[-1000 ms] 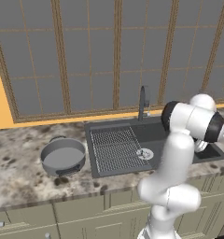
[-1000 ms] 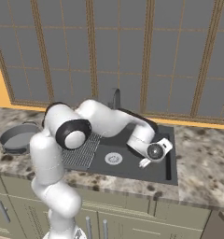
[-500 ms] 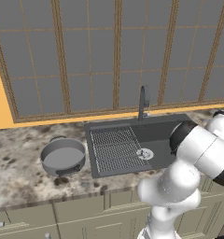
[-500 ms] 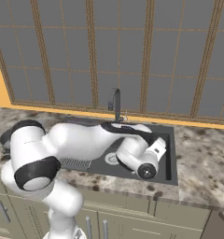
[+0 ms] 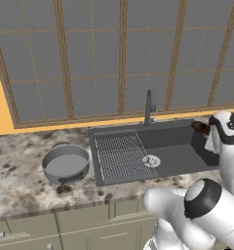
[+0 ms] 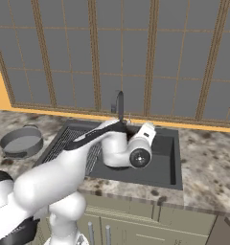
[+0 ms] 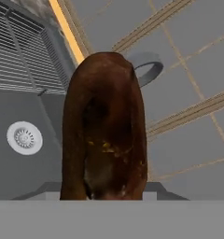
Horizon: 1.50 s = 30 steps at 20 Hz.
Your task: Dump the sweet potato from the pot into the sink. Then turn on the water and wash the sweet potato. Then turn off the water and put the sweet potato back in the pot.
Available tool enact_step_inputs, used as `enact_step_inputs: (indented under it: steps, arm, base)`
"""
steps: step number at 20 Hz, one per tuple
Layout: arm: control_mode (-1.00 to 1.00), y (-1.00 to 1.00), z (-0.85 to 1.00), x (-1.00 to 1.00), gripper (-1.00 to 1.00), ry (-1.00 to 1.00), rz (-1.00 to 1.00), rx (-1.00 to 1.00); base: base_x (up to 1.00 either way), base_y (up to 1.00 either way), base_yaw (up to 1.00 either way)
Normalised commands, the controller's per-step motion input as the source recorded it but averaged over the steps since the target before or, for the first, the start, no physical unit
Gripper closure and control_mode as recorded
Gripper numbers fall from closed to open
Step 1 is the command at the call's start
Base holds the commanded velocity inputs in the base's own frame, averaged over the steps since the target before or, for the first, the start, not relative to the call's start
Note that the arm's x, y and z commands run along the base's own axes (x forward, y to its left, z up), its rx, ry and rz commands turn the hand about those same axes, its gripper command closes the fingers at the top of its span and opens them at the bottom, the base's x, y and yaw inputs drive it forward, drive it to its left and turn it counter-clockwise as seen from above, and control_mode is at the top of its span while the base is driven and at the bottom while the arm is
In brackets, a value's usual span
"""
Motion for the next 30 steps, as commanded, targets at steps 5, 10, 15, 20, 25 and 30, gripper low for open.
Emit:
enact_step_inputs:
  steps: [5, 10, 15, 20, 25, 30]
  arm:
    - [-1.00, 0.56, 0.92, -0.06, 1.00, 0.08, 0.18, -0.19]
    - [-1.00, 0.61, 0.77, -0.04, 1.00, 0.12, 0.16, -0.22]
    - [-1.00, 0.53, 0.76, 0.00, 1.00, 0.17, 0.19, -0.19]
    - [-1.00, 0.56, 0.61, 0.00, 1.00, 0.15, 0.23, -0.19]
    - [-1.00, 0.84, 0.05, 0.02, 1.00, -0.02, 0.20, -0.21]
    - [-1.00, 0.98, -0.14, 0.14, 1.00, -0.04, 0.14, -0.19]
  base:
    - [0.00, 0.00, 0.00]
    - [0.00, 0.00, 0.00]
    - [0.00, 0.00, 0.00]
    - [0.00, 0.00, 0.00]
    - [0.00, 0.00, 0.00]
    - [0.00, 0.00, 0.00]
